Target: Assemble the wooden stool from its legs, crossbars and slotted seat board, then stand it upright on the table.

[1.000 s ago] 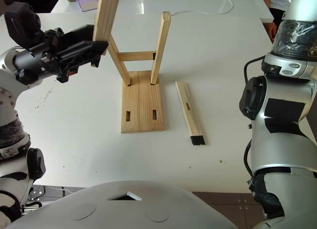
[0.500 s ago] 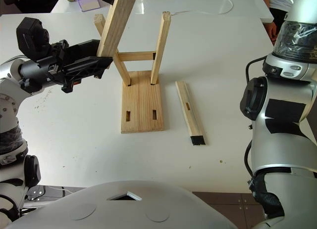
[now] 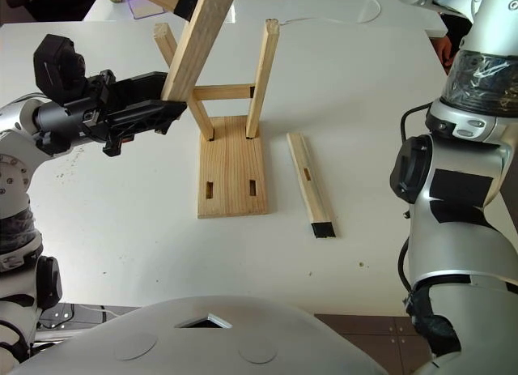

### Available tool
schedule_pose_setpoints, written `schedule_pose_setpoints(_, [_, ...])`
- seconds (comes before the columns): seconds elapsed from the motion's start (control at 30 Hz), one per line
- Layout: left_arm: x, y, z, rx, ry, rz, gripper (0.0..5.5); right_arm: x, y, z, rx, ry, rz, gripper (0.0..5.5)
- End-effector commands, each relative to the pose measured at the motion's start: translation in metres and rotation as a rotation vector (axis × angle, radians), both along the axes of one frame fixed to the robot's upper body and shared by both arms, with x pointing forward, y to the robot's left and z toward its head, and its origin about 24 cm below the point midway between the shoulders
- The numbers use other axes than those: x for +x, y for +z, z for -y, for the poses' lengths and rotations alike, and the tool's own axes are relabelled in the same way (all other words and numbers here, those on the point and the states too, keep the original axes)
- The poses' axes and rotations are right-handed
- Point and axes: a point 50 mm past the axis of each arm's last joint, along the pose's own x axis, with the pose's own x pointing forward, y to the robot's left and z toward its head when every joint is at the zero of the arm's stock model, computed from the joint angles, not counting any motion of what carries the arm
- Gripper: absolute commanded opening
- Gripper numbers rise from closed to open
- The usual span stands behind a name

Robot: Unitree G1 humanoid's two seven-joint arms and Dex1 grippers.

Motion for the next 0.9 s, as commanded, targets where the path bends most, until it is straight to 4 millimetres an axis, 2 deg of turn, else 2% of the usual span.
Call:
schedule_pose_setpoints(0.03, [0.007,0.003,-0.006,0.004,0.061,-0.012,2.68,-0.001,-0.008,0.002,-0.004,-0.035,0.002,2.09])
schedule_pose_setpoints(0.13, [0.01,-0.002,-0.011,0.018,0.137,-0.02,3.16,-0.001,-0.014,0.005,-0.009,-0.094,0.018,2.07])
schedule_pose_setpoints(0.3, [-0.002,-0.035,-0.025,0.077,0.291,-0.095,3.2,-0.01,-0.036,0.032,-0.099,-0.27,0.133,2.06])
schedule_pose_setpoints(0.4, [-0.004,-0.043,-0.048,-0.004,0.539,-0.15,3.2,-0.023,-0.061,0.044,-0.2,-0.309,0.169,2.05])
schedule_pose_setpoints(0.5, [0.009,-0.048,-0.062,-0.168,0.94,-0.22,3.2,-0.037,-0.082,0.044,-0.267,-0.298,0.203,2.05])
schedule_pose_setpoints(0.57, [0.019,-0.057,-0.058,-0.235,1.207,-0.285,3.2,-0.042,-0.09,0.041,-0.283,-0.279,0.197,2.05])
schedule_pose_setpoints(0.67, [0.024,-0.063,-0.044,-0.213,1.449,-0.29,3.2,-0.044,-0.101,0.036,-0.316,-0.236,0.175,2.05])
schedule_pose_setpoints(0.77, [0.024,-0.065,-0.033,-0.206,1.574,-0.311,3.2,-0.046,-0.106,0.034,-0.332,-0.207,0.155,2.05])
schedule_pose_setpoints(0.9, [0.017,-0.076,-0.038,-0.21,1.711,-0.366,3.2,-0.049,-0.114,0.033,-0.365,-0.159,0.141,2.05])
